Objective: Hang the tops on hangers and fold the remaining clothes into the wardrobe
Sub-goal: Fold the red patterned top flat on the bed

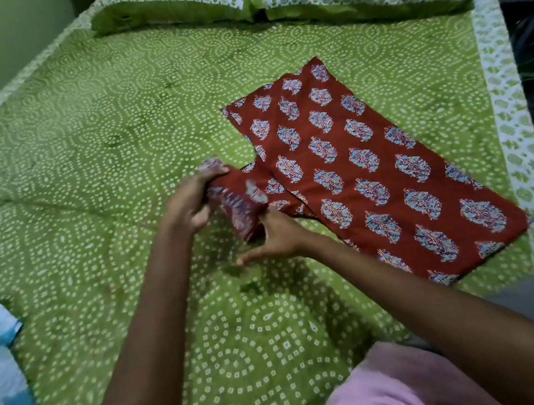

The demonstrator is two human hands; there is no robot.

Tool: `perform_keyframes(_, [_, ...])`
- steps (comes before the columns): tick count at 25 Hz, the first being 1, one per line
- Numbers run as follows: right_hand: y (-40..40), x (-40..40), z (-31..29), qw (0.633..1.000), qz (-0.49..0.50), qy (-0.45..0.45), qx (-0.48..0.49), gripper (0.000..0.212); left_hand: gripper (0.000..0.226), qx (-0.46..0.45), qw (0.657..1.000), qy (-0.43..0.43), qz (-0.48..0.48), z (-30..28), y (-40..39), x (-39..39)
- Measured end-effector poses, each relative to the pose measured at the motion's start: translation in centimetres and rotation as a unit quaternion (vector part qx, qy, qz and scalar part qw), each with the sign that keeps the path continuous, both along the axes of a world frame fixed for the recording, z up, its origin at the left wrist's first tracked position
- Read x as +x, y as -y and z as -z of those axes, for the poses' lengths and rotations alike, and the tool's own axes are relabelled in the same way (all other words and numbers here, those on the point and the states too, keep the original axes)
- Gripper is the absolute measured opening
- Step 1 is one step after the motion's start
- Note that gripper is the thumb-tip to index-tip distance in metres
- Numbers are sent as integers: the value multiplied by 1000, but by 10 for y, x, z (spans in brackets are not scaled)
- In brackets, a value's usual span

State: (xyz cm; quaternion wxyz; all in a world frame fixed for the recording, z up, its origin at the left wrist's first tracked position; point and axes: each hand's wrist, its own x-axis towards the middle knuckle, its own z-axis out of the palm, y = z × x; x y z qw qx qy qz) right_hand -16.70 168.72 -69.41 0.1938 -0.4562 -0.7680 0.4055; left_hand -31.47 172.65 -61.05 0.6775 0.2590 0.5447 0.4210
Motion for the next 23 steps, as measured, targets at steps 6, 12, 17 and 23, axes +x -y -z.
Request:
perform_keyframes(6, [-71, 77, -28, 796, 440, -387, -154, 18, 7, 109, 981, 159, 32, -29, -48, 134])
perform_keyframes(12, [-101, 218, 28, 689, 481, -451, -302, 7, 86, 211, 780, -531, 254, 92, -21, 160])
perform_keyframes(17, [-124, 228, 34, 649, 474, -508, -309, 48, 63, 310, 697, -628, 153, 142, -2, 157])
perform_keyframes(23, [-152, 243, 43, 607, 578, -485, -251, 38, 42, 393, 614, -663, 170, 145, -9, 128])
